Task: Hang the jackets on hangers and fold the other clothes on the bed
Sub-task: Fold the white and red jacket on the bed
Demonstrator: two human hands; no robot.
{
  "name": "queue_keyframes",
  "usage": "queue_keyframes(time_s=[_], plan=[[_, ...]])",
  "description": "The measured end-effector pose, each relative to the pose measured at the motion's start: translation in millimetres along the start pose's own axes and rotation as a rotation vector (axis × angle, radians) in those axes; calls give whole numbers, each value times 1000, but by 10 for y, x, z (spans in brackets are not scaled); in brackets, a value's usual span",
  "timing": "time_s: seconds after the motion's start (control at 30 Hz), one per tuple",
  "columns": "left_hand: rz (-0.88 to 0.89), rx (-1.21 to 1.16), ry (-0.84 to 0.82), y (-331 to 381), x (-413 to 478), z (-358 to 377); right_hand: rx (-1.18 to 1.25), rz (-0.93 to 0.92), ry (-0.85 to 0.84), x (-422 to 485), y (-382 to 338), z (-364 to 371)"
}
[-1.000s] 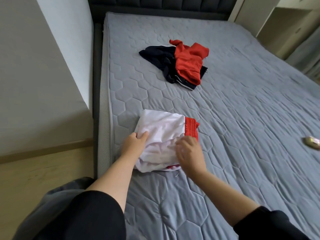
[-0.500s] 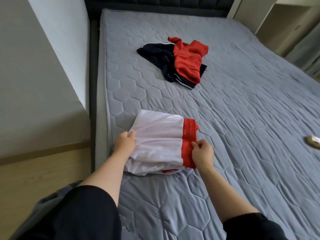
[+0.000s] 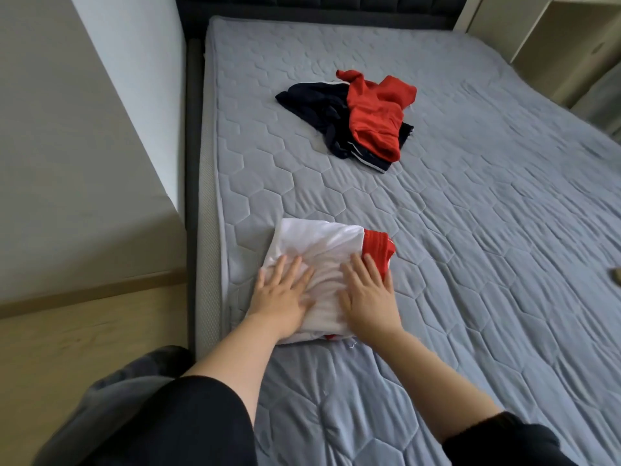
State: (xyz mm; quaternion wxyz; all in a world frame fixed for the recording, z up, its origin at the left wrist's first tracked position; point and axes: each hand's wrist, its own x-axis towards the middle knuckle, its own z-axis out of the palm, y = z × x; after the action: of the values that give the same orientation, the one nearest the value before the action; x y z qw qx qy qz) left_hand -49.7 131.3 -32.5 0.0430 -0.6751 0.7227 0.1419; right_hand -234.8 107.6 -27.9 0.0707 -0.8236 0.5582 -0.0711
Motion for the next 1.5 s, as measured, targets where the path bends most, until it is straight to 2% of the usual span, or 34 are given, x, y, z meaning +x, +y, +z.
queue_keyframes(time_s=[0.03,0.1,0.2,0.3,0.37,0.47,0.53,0.7,0.83,0.93,1.07,1.2,1.3,1.37,1.4,1.47,1.5], plan=[[-35,6,-58,-25,-34,40,-36,6,-98,-20,33,66],[-54,1,-61,-69,-61,59,-22,32,-164,-15,105,112],[-70,-28,30,-105,-53,23,92,49,-116,32,158,28],[-111,-93,107,-106,-77,37,170,179,-45,-32,239,8],[-230,-234,88,-100,-107,22,42,141,-8,-107,249,59],[-415,-530,73,-95,-93,-10,-55,-149,85,-172,114,99],[-496,-701,64,-145,-52,-53,-82,-276,53,-215,9,144],[-476,-1072,-29,-300,-19,-71,-106,-272,-227,-228,15,107],[-471,-1446,-124,-287,-57,-122,-102,-319,-217,-233,87,69],[-494,-1535,-157,-227,-75,-204,-124,-247,-182,-304,20,140],[-582,-1497,-52,-205,-75,-172,-136,-159,-86,-330,-119,254],[-676,-1564,-96,-189,-79,-246,-67,-166,71,-368,-124,324],[-689,-1534,-54,-141,-54,-348,-3,-173,136,-302,-79,308],[-665,-1258,18,-139,-42,-420,51,-220,155,-214,-55,210],[-606,-1010,29,-141,-52,-481,79,-251,172,-166,-40,139],[-424,-461,135,-87,-106,-629,115,-282,189,-77,-26,-52],[-275,-315,223,-38,-145,-724,130,-287,180,-35,-29,-170]])
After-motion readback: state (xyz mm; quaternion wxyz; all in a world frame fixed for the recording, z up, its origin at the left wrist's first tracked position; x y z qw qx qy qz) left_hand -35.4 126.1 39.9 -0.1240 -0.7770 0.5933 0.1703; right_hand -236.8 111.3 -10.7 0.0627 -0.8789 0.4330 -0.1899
